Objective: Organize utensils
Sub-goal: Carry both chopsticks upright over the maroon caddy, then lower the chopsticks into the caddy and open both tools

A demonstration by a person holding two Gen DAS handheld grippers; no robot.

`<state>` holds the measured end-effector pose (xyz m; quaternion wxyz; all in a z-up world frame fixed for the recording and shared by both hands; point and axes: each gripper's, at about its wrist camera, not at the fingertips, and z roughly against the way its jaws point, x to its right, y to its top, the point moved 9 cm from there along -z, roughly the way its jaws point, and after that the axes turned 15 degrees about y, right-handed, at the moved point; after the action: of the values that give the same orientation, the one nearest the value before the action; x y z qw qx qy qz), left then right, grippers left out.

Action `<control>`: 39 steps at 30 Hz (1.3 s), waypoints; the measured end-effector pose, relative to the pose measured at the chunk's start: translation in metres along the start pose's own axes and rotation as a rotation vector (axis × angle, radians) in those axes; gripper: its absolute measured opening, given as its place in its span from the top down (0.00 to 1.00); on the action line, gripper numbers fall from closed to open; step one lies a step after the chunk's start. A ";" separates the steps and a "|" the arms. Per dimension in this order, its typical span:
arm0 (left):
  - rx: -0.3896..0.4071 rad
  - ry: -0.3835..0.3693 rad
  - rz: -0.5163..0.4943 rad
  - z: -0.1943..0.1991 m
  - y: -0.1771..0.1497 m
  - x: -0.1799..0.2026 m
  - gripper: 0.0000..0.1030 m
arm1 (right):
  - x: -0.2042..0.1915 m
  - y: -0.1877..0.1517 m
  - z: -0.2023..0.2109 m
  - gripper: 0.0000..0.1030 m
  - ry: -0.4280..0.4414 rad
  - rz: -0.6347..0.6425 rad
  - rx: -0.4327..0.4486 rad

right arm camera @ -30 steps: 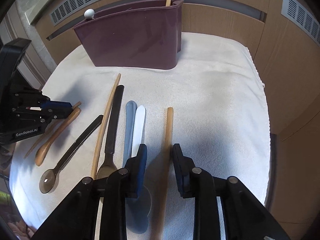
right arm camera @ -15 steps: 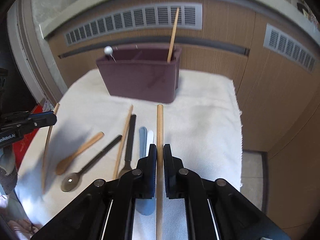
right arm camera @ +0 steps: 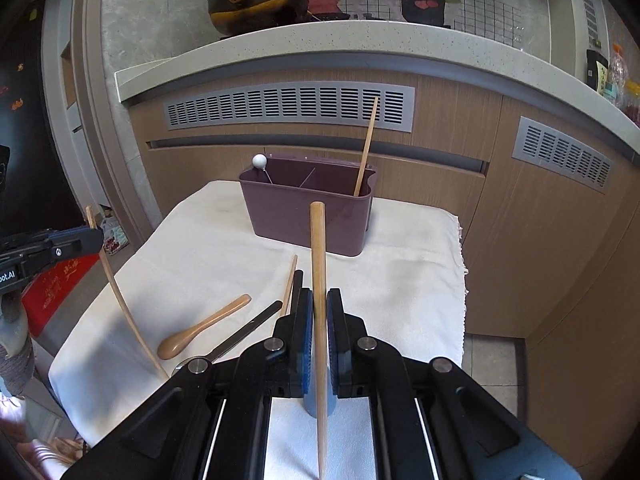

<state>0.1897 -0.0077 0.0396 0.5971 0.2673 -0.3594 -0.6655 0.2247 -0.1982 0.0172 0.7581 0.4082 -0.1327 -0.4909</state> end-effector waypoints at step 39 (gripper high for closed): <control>0.361 0.134 -0.040 -0.061 0.238 0.020 0.94 | 0.012 0.243 -0.008 0.93 -0.084 0.130 0.382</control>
<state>0.3774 -0.0441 0.1944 0.5488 0.4208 -0.4270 -0.5826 0.3901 -0.1598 0.1922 0.6906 0.5145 -0.2811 -0.4236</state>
